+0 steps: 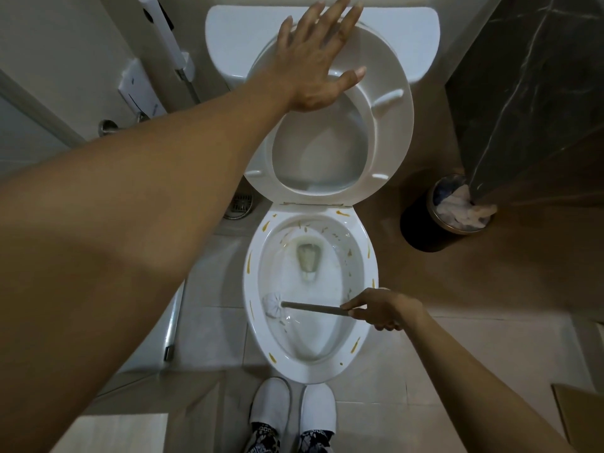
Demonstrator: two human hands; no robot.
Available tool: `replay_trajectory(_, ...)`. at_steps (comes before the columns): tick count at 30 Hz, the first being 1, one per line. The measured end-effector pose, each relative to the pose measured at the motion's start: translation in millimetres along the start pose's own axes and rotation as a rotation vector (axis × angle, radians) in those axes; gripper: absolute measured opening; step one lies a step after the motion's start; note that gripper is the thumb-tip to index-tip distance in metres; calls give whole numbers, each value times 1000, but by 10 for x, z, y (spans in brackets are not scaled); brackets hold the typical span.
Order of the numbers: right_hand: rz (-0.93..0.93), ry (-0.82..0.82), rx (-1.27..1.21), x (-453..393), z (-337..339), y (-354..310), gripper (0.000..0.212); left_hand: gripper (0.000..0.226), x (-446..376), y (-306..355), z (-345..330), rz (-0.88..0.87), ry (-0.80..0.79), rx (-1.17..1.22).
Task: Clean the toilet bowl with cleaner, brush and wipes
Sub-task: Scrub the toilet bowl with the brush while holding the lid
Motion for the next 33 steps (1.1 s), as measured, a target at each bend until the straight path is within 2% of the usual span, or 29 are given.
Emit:
replay_trajectory(4,-41,-50,46,41,-70,223,33,78,-6,-10,-2,1,0,4)
replay_trajectory(7,-108,-95,195,49,57,283,26,79,-14,-4,-12,3,-2,-3)
replay_trajectory(11,0,-52,342,-88,-1,-24,33,79,-11,-18,-12,3,-3,2)
replay_trajectory(14,2,52,290,-158,-43,-112,35,79,-12,-9,-2,-4,-4,2)
replay_trajectory(16,-71,-40,241,-47,23,-66,36,79,-7,-21,7,-8,0,5)
replay_trajectory(19,-147,-147,349,83,171,-16,36,78,6,-18,6,-12,10,3)
replay_trajectory(24,-83,-29,243,-163,78,-93,35,78,-6,-18,-7,-6,8,4)
replay_trajectory(26,-82,-38,212,-143,47,-72,33,78,-10,-26,-12,-7,5,-4)
replay_trajectory(30,-178,-132,340,91,231,40,37,78,-3,-26,-6,-10,9,1)
replay_trajectory(33,-140,-43,382,26,270,28,34,78,-8,-24,-7,-11,11,6)
Point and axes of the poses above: each hand's wrist, its own x-axis away from the middle knuckle, its own z-axis out of the back of the hand, y = z × x, the point moved 4 cm from there along -x, towards the middle knuckle, and after that the axes turned 4 degrees about x, right-handed, at the moved point
